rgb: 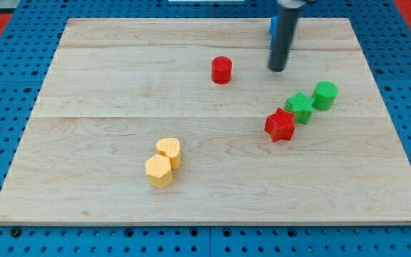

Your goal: Move the red circle and red star to the top left corner of the board

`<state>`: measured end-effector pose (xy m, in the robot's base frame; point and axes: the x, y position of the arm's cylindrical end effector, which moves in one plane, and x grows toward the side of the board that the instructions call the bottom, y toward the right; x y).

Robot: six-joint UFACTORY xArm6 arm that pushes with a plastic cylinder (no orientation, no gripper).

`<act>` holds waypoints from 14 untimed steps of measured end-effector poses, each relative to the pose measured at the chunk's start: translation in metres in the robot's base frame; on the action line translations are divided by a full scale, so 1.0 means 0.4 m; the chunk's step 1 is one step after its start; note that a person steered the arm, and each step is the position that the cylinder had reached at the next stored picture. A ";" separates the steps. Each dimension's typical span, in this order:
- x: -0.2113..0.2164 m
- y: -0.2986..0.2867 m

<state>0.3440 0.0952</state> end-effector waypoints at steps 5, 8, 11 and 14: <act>-0.103 -0.685; 0.078 -0.417; 0.431 0.113; 0.091 -0.175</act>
<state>0.3803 0.0253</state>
